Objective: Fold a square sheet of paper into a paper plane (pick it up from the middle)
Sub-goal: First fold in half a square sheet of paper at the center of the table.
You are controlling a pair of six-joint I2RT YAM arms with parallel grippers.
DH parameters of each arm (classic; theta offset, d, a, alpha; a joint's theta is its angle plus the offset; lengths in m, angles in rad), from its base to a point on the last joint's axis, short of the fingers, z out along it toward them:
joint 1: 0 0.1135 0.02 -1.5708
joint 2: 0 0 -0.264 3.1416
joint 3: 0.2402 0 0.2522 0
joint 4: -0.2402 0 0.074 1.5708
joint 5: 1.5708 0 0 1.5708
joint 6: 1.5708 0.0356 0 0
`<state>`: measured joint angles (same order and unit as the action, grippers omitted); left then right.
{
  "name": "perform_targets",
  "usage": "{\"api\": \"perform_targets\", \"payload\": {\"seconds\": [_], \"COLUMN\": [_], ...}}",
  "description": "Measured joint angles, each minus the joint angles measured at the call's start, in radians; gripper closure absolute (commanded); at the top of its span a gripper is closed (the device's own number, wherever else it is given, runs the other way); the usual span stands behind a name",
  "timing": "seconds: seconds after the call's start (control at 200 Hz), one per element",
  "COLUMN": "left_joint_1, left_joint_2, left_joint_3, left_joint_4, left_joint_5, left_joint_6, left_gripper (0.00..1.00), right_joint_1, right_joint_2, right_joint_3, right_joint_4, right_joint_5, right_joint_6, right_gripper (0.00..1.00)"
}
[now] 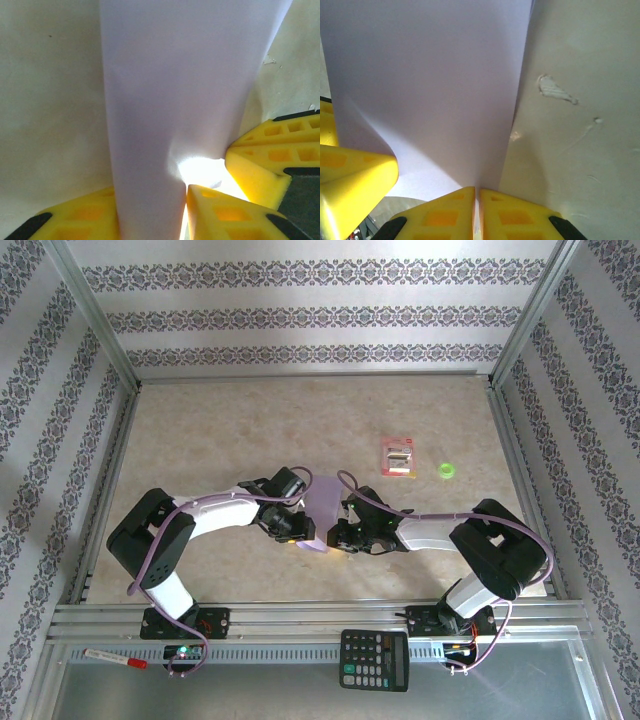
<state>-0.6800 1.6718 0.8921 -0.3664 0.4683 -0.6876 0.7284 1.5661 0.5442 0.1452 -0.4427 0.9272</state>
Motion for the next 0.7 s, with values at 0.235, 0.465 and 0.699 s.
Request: {"api": "perform_targets", "payload": {"seconds": [0.235,0.465,0.699], "left_joint_1": [0.000,0.000,0.000], "left_joint_2": [0.003,0.003,0.003], "left_joint_3": [0.000,0.000,0.000], "left_joint_4": [0.000,0.000,0.000], "left_joint_5": [-0.002,-0.002,-0.002], "left_joint_6": [-0.001,-0.001,-0.001], "left_gripper": [0.74,0.80,0.84], "right_joint_1": [-0.006,-0.027,-0.092], "right_joint_2": [-0.001,-0.004,-0.058], "right_joint_3": [0.008,0.020,0.034], "right_joint_4": [-0.014,-0.031,-0.111], "right_joint_5": [-0.009,-0.018,-0.006], "right_joint_6": [-0.017,-0.048,-0.107], "right_gripper": [0.84,0.82,0.81]}}
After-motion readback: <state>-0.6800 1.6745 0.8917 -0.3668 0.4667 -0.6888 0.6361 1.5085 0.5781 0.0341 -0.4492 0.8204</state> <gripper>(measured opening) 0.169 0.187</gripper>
